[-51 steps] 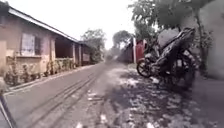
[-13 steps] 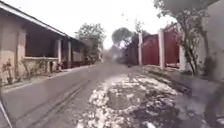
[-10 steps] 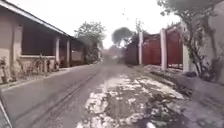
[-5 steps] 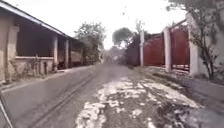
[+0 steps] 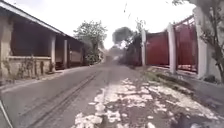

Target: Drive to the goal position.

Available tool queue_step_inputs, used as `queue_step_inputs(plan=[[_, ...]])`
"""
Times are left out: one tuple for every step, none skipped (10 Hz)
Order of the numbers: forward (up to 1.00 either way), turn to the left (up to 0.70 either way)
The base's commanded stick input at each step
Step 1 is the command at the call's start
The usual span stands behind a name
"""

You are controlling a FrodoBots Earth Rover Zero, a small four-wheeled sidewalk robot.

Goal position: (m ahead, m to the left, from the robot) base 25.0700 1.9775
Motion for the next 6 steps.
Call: queue_step_inputs(plan=[[0.7,0.01],[0.7,0.01],[0.7,0.01],[0.7,0.01],[0.7,0.01],[0.7,0.01]])
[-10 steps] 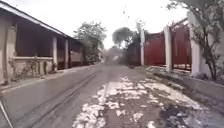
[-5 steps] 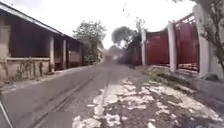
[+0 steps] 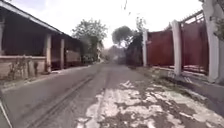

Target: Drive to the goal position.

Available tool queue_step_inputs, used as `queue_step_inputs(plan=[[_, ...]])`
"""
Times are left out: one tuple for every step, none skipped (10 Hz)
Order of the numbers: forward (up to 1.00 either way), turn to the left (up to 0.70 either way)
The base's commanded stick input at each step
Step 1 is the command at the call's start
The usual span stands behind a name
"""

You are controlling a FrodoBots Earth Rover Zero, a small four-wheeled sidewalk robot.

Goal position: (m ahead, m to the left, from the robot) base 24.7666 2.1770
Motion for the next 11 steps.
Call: queue_step_inputs(plan=[[0.7,0.01],[0.69,0.01],[0.68,0.01],[0.66,0.01],[0.66,0.01],[0.67,0.01],[0.69,0.01],[0.67,0.01],[0.64,0.02],[0.62,0.02],[0.63,0.02]])
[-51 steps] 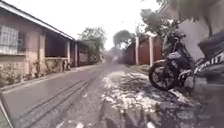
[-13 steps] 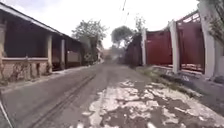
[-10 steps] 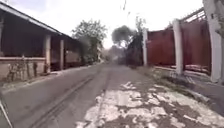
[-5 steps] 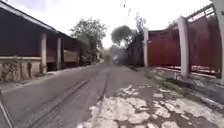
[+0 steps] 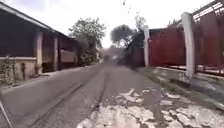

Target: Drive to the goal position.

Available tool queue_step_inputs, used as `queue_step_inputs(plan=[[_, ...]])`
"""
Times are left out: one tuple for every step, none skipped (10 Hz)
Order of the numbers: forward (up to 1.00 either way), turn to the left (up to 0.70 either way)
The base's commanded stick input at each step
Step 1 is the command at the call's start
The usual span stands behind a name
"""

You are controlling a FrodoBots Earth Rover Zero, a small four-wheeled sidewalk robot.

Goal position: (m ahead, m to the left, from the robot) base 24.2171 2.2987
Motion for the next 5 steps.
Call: queue_step_inputs(plan=[[0.65,0.02],[0.65,0.02],[0.65,0.02],[0.65,0.02],[0.65,0.01]])
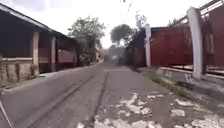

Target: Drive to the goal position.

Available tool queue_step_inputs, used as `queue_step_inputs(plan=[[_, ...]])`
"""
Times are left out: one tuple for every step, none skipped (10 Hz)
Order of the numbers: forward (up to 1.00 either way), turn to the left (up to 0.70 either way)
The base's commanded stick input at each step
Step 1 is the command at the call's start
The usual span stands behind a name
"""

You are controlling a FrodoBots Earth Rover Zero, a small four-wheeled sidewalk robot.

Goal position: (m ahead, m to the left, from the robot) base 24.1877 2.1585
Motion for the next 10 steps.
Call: queue_step_inputs(plan=[[0.66,0.01],[0.66,0.01],[0.66,0.01],[0.66,0.01],[0.66,0.01],[0.66,0.01],[0.66,0.01],[0.66,0.01],[0.67,0.01],[0.66,0.01]])
